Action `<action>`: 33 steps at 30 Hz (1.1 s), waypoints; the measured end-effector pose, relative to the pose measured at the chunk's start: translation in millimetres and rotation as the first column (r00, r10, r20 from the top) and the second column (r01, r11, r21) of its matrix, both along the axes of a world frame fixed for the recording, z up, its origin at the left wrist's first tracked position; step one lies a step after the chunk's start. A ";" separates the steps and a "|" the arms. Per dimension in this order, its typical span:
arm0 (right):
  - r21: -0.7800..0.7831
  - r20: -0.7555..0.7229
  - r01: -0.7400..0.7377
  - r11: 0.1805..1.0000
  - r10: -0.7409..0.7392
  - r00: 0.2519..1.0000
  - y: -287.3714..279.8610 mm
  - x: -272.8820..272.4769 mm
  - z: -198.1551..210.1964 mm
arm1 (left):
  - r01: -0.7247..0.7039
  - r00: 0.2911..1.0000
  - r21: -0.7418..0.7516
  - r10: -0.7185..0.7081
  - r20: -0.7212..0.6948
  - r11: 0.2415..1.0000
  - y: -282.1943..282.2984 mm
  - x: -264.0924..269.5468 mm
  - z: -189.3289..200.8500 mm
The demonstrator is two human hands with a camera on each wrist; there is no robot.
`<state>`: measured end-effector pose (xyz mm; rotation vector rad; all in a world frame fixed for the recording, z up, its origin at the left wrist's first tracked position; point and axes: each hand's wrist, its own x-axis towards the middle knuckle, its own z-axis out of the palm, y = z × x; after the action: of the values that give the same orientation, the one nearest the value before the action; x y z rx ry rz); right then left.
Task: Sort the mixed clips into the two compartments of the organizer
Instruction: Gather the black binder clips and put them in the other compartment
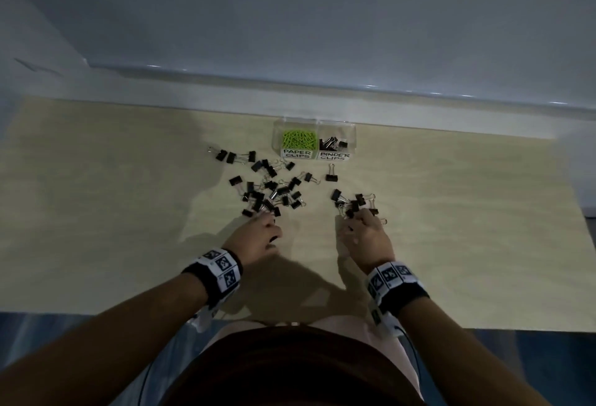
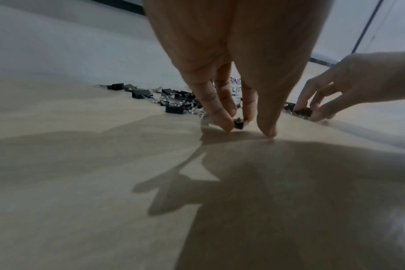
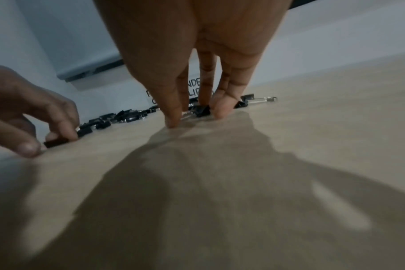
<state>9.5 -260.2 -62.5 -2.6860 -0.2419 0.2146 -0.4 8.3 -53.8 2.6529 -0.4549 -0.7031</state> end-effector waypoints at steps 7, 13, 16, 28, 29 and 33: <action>0.025 -0.077 0.016 1.000 -0.014 0.997 -3.8 -10.2 -5.6 | -0.151 0.980 -0.165 0.170 0.106 0.975 1.8 -19.1 1.3; 0.002 -0.075 0.013 1.000 -0.013 0.997 -4.2 -3.3 7.9 | -0.207 0.952 -0.156 0.236 0.197 0.966 -2.0 -3.9 8.1; -0.020 -0.053 0.024 1.000 -0.025 0.998 0.5 14.2 17.7 | -0.177 0.969 -0.088 0.189 0.161 0.980 -9.8 2.7 7.6; -0.156 -0.186 -0.091 0.984 0.062 0.981 7.3 35.4 25.2 | -0.070 0.989 0.089 0.057 0.138 0.994 -17.5 8.5 -2.0; -0.174 -0.197 -0.103 0.979 0.068 0.978 7.1 36.0 25.9 | -0.061 0.990 0.087 0.049 0.136 0.994 -16.3 8.2 -3.7; -0.229 -0.259 -0.135 0.964 0.073 0.963 6.1 39.8 26.5 | -0.049 0.992 0.085 0.039 0.122 0.995 -14.5 9.0 -3.2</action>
<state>49.3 -254.0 -36.0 -2.8530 -0.2968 0.6495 8.7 -6.2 -57.0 2.7901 -0.4046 -0.5638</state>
